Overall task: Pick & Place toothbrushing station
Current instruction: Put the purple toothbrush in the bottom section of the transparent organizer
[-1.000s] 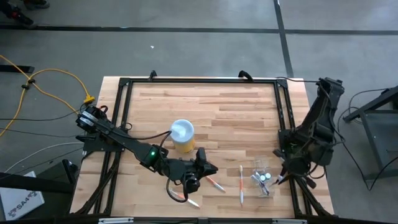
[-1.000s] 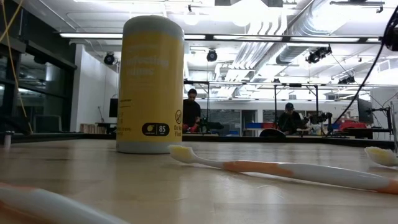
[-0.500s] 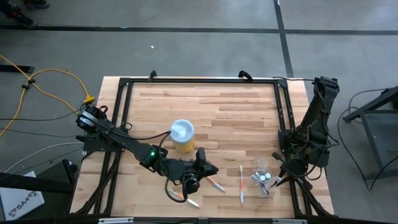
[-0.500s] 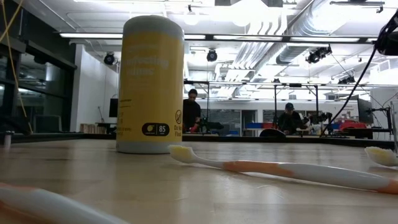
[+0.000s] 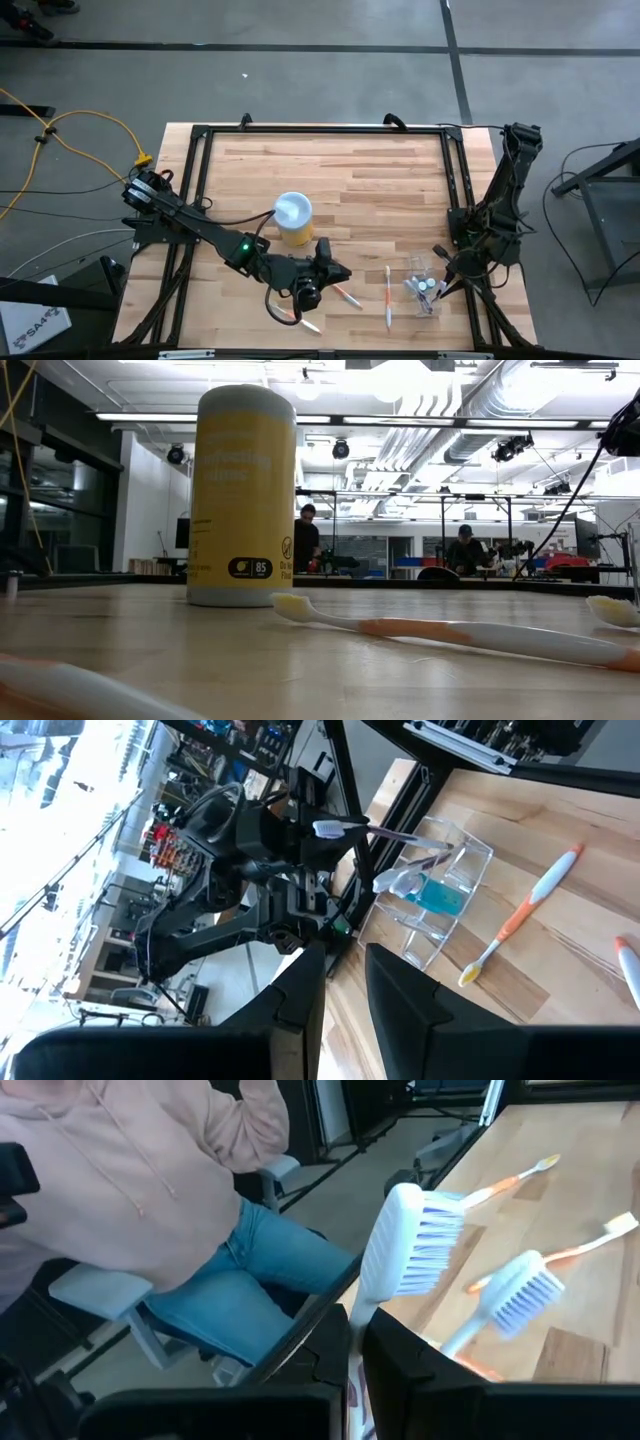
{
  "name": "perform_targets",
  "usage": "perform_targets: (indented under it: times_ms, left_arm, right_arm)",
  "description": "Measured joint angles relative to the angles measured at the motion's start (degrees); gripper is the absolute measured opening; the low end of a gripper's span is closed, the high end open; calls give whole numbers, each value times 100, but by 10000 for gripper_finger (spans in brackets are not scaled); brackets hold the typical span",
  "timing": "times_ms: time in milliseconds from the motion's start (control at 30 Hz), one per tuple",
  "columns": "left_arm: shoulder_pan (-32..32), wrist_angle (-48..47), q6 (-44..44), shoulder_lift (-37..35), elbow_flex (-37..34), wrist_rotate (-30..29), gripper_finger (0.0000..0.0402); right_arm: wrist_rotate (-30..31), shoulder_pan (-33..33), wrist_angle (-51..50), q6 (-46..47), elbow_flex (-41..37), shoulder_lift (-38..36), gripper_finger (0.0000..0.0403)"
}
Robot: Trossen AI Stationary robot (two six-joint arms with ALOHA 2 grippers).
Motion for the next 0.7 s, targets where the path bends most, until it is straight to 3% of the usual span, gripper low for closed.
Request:
perform_targets:
  times_ms: [700]
  left_arm:
    - [0, -7, -62, 2, 0, -2, 69]
  right_arm:
    - [17, 0, -13, 916, -49, 241, 8]
